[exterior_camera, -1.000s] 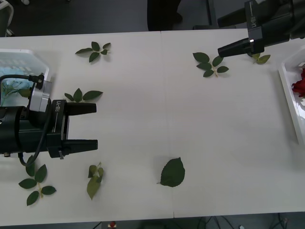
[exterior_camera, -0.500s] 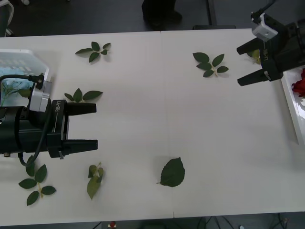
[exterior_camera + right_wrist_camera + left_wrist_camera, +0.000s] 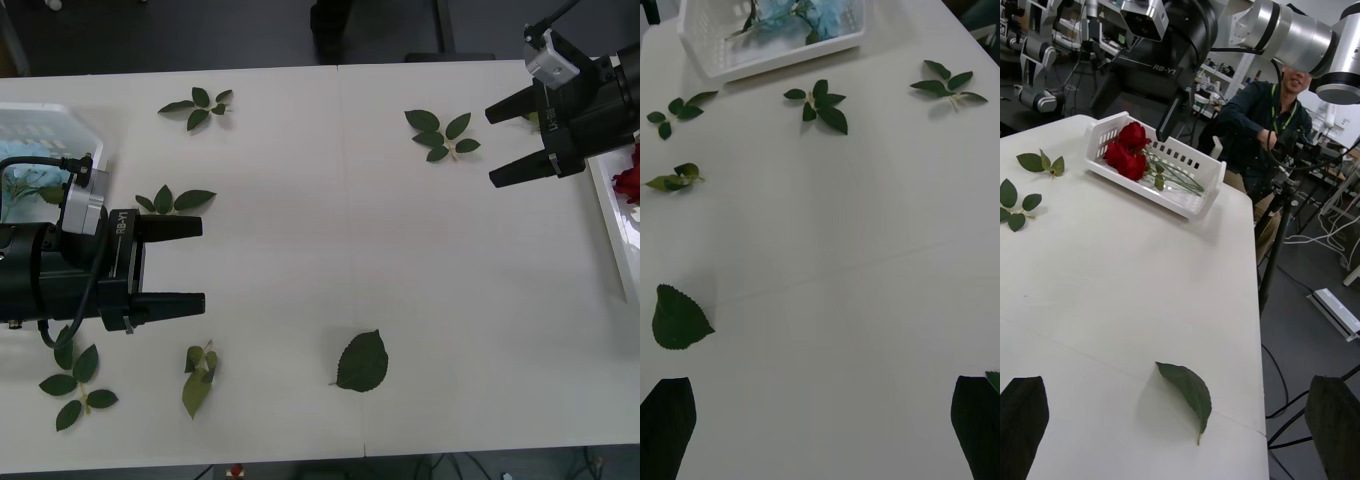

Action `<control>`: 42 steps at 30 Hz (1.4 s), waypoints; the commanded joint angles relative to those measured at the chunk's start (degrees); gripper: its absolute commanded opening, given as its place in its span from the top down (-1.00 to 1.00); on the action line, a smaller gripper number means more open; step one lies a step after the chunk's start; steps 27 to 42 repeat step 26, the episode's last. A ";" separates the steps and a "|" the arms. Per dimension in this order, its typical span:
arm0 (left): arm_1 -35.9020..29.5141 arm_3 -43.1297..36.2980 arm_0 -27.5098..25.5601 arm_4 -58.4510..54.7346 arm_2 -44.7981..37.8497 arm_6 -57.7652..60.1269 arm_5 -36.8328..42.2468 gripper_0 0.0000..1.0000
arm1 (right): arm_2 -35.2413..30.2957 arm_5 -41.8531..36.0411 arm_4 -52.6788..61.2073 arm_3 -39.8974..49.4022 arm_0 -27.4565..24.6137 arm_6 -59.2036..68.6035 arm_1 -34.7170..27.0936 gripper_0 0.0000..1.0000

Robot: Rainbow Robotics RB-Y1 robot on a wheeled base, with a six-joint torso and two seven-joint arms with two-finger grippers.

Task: Place the red flowers into the right box and the blue flowers into the left box. If a person shows an open palm, hand one flower to the person first, then continue sorting.

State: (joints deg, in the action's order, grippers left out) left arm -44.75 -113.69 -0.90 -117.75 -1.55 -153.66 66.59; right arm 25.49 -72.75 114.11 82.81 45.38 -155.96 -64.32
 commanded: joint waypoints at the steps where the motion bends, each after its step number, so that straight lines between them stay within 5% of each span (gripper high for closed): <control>1: -1.92 -1.62 -1.12 -0.82 -1.43 -1.34 0.47 -1.00 | -0.44 0.77 2.61 0.25 0.06 0.96 -0.37 -0.98; 42: -1.92 -1.62 -1.12 -0.82 -1.43 -1.34 0.47 -1.00 | -0.44 1.03 6.47 -0.81 -1.00 0.96 0.07 -1.00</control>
